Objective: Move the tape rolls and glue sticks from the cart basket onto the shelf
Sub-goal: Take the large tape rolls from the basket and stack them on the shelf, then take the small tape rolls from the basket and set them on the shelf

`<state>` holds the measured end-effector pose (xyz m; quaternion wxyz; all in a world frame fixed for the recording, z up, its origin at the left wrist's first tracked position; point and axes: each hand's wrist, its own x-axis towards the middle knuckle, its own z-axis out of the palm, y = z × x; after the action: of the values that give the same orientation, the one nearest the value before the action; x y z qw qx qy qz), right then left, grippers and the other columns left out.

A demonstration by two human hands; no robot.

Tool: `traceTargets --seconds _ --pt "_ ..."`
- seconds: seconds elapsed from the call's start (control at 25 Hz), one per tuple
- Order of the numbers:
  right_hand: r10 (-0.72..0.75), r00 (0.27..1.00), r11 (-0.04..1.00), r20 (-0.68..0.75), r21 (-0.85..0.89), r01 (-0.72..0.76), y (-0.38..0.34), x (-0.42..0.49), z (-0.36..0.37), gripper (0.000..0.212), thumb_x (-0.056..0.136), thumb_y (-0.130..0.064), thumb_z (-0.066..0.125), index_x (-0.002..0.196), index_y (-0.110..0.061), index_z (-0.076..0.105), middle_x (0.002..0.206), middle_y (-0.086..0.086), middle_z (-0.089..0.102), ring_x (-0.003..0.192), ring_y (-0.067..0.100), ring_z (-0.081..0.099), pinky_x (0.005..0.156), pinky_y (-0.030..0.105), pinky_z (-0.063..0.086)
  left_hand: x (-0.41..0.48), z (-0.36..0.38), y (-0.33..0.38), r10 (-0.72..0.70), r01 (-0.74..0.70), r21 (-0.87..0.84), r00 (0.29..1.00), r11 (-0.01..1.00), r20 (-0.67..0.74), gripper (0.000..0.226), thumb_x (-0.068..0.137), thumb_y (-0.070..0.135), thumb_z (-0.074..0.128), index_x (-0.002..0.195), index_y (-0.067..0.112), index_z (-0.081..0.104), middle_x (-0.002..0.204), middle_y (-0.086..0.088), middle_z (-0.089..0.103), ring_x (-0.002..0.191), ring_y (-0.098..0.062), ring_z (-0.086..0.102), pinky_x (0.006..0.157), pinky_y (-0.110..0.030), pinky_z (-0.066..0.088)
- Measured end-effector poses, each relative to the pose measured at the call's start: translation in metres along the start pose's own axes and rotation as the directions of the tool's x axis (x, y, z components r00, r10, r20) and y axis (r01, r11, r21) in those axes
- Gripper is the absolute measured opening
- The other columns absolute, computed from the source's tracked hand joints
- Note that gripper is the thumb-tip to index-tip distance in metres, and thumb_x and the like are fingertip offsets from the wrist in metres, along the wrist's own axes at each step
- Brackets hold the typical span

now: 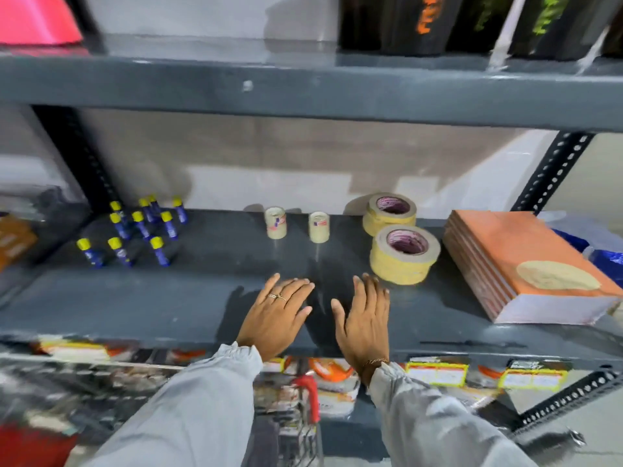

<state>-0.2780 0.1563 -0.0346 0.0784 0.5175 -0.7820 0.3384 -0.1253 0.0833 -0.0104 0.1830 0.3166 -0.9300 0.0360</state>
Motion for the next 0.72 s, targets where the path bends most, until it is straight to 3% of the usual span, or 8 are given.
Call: traceTargets --seconds 0.16,0.24,0.4,0.48,0.56,0.6,0.64,0.72 --pt "-0.153 0.988 0.987 0.032 0.050 0.151 -0.078 -0.047 0.036 0.060 0.099 -0.047 0.019 0.129 0.000 0.042 0.135 0.024 0.048 0.130 0.041 0.037 0.109 0.051 0.021 -0.104 -0.009 -0.048 -0.096 0.093 -0.083 0.995 0.992 -0.035 0.050 0.097 0.043 0.019 0.123 0.013 0.049 0.129 -0.006 0.059 0.119 -0.018 0.046 0.111 -0.037 0.013" --pt "-0.295 0.950 0.954 0.102 0.086 0.287 -0.108 -0.096 0.065 0.053 0.098 -0.043 0.027 0.131 -0.003 0.039 0.140 0.023 0.043 0.133 0.039 0.032 0.111 0.051 0.019 -0.176 0.006 -0.072 -0.155 0.160 -0.101 0.986 0.982 0.055 0.051 0.096 0.044 0.015 0.122 0.015 0.048 0.128 -0.006 0.058 0.118 -0.020 0.041 0.109 -0.037 0.014" --pt "-0.400 0.841 0.916 0.364 0.137 0.377 -0.121 -0.210 0.132 0.048 0.100 -0.038 0.021 0.127 -0.006 0.043 0.137 0.019 0.047 0.128 0.037 0.037 0.112 0.046 0.015 -0.300 0.075 -0.107 -0.289 0.332 -0.083 0.899 0.940 0.329 0.041 0.095 0.039 0.020 0.114 0.019 0.051 0.105 -0.004 0.070 0.097 -0.022 0.061 0.090 -0.034 0.044" --pt "-0.426 0.722 0.891 0.545 0.114 0.440 -0.113 -0.269 0.166 0.041 0.090 -0.032 0.036 0.117 -0.008 0.053 0.122 0.016 0.062 0.115 0.033 0.053 0.106 0.043 0.026 -0.342 0.111 -0.114 -0.308 0.405 -0.097 0.810 0.909 0.499 0.041 0.076 0.031 0.034 0.102 0.017 0.062 0.089 -0.004 0.074 0.077 -0.023 0.071 0.069 -0.032 0.057" --pt "-0.280 0.605 0.938 0.745 0.078 0.338 -0.104 -0.316 0.195 0.038 0.070 -0.029 0.042 0.093 -0.013 0.067 0.092 0.006 0.070 0.086 0.028 0.067 0.078 0.034 0.051 -0.365 0.145 -0.111 -0.280 0.415 -0.108 0.761 0.903 0.586 0.047 0.063 0.028 0.032 0.088 0.017 0.070 0.075 -0.001 0.075 0.062 -0.020 0.072 0.053 -0.027 0.056" --pt "-0.165 0.567 0.964 0.807 0.009 0.267 -0.100 -0.334 0.208 0.033 0.065 -0.029 0.043 0.082 -0.015 0.069 0.079 0.003 0.067 0.072 0.027 0.067 0.060 0.030 0.053 -0.373 0.162 -0.109 -0.262 0.407 -0.113 0.750 0.906 0.607 0.046 0.061 0.026 0.032 0.084 0.017 0.071 0.069 0.000 0.074 0.057 -0.018 0.070 0.047 -0.023 0.054" --pt "-0.058 0.522 0.975 0.851 -0.063 0.211 -0.097 -0.348 0.219 0.028 0.066 -0.029 0.046 0.080 -0.017 0.068 0.074 0.002 0.064 0.065 0.027 0.066 0.049 0.029 0.051 -0.378 0.177 -0.107 -0.233 0.372 -0.113 0.761 0.921 0.606 0.044 0.061 0.022 0.034 0.083 0.017 0.071 0.066 -0.001 0.074 0.054 -0.018 0.070 0.044 -0.021 0.052" --pt "0.086 0.422 0.981 0.902 -0.150 0.121 -0.095 -0.364 0.231 0.029 0.071 -0.034 0.056 0.093 -0.016 0.065 0.080 0.005 0.064 0.067 0.029 0.065 0.045 0.032 0.049 -0.382 0.203 -0.104 -0.190 0.327 -0.115 0.762 0.938 0.620 0.046 0.057 0.014 0.048 0.097 0.016 0.070 0.084 -0.005 0.076 0.065 -0.019 0.072 0.049 -0.024 0.056"
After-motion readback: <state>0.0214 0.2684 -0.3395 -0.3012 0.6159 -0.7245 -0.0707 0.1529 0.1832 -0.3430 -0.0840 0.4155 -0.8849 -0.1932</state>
